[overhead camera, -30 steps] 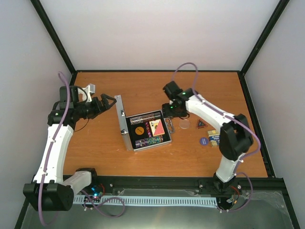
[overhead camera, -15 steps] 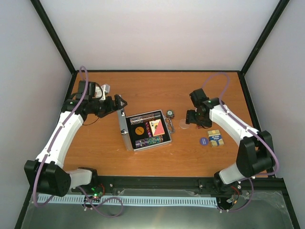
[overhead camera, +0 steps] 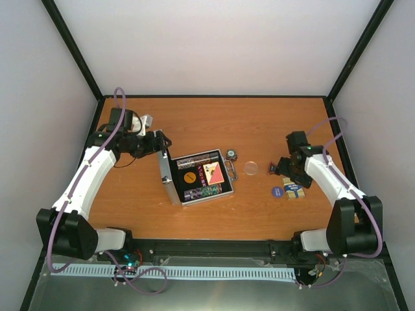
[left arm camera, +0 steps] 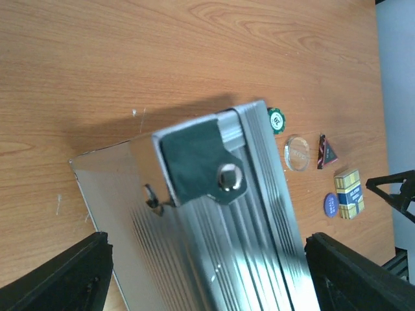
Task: Pack up texas hold em set
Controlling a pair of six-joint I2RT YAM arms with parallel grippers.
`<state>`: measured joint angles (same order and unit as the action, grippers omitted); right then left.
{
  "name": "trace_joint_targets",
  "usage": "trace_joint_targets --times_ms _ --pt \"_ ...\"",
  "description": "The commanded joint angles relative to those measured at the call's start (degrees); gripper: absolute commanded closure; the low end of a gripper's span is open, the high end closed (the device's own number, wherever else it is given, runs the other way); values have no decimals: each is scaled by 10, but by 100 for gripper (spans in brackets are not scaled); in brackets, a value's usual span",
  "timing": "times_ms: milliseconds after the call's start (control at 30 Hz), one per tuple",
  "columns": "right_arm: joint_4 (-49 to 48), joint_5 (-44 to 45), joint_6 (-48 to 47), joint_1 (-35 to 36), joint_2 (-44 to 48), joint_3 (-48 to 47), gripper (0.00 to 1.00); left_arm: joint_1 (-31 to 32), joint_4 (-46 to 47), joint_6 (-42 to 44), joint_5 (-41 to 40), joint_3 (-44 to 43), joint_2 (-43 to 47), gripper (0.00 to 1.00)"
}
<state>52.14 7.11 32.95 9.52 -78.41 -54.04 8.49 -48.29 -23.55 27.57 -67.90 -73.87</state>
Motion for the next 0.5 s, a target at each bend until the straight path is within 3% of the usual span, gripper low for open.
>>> trace_joint_targets --times_ms 0,133,467 --pt "-2 -4 6 -66 32 38 10 3 -3 27 12 -16 2 22" --pt "-24 -40 -14 -113 50 71 4 3 -3 31 5 -19 -5 34" --pt "-86 -90 -62 -175 26 91 3 3 -27 80 -46 -70 -43 53"
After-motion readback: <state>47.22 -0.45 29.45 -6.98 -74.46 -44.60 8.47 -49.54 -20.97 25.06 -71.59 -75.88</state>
